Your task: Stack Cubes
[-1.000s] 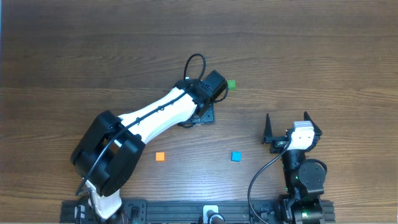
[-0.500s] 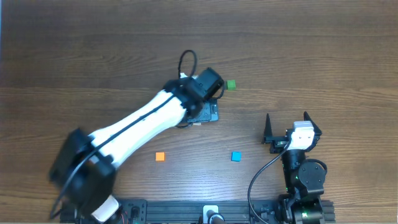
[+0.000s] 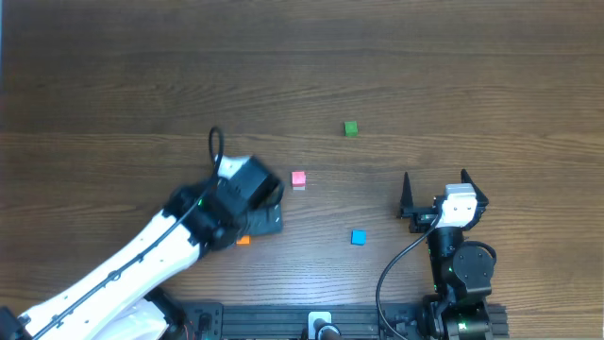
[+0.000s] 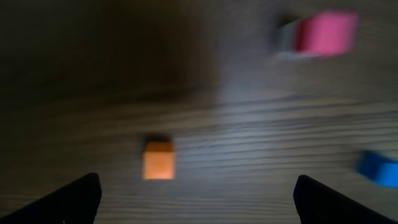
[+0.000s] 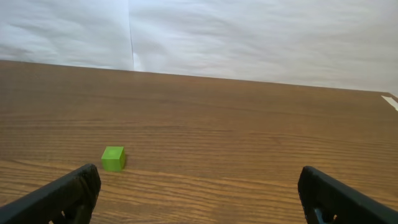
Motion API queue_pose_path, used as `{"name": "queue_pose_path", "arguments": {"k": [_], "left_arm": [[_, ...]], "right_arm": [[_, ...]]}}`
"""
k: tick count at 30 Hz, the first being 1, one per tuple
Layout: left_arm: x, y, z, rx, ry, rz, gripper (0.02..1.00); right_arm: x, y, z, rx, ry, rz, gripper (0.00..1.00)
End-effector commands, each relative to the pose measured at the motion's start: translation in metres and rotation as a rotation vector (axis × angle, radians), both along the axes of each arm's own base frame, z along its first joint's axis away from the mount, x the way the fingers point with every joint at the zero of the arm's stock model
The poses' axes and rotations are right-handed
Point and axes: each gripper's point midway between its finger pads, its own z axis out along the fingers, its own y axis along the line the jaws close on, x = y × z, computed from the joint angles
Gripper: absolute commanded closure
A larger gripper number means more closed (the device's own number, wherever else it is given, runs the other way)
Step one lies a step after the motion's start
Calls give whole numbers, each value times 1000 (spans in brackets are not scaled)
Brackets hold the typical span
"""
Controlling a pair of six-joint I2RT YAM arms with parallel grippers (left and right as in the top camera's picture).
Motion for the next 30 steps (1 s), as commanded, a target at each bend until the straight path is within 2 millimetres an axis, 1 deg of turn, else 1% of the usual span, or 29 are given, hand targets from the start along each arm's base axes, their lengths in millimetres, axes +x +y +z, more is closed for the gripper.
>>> {"name": "queue_pose_path", "arguments": {"k": [1, 3, 5, 11, 17, 20, 25, 26, 30], "left_arm": [[-24, 22, -45, -13, 25, 77, 18], [-29, 22, -60, -29, 35, 74, 20], [-29, 21, -69, -39, 32, 71, 25], [-28, 25, -78, 0, 41, 77, 117], [-30, 28, -91, 46, 79, 71, 150], [-28, 29, -98, 72, 86, 69, 169], [-28, 32, -101, 92, 87, 72, 202], [-27, 32, -101, 94, 82, 72, 224], [-21, 30, -100, 98, 54, 24, 246]], "right_arm": [[0, 0, -2, -3, -2, 3, 7], [0, 0, -2, -3, -2, 3, 7], [0, 0, -2, -3, -2, 3, 9], [0, 0, -2, -3, -2, 3, 9], [0, 0, -2, -3, -2, 3, 7], [0, 0, -2, -3, -2, 3, 7], [0, 0, -2, -3, -2, 3, 9], [0, 0, -2, -3, -2, 3, 7], [0, 0, -2, -3, -2, 3, 7]]}}
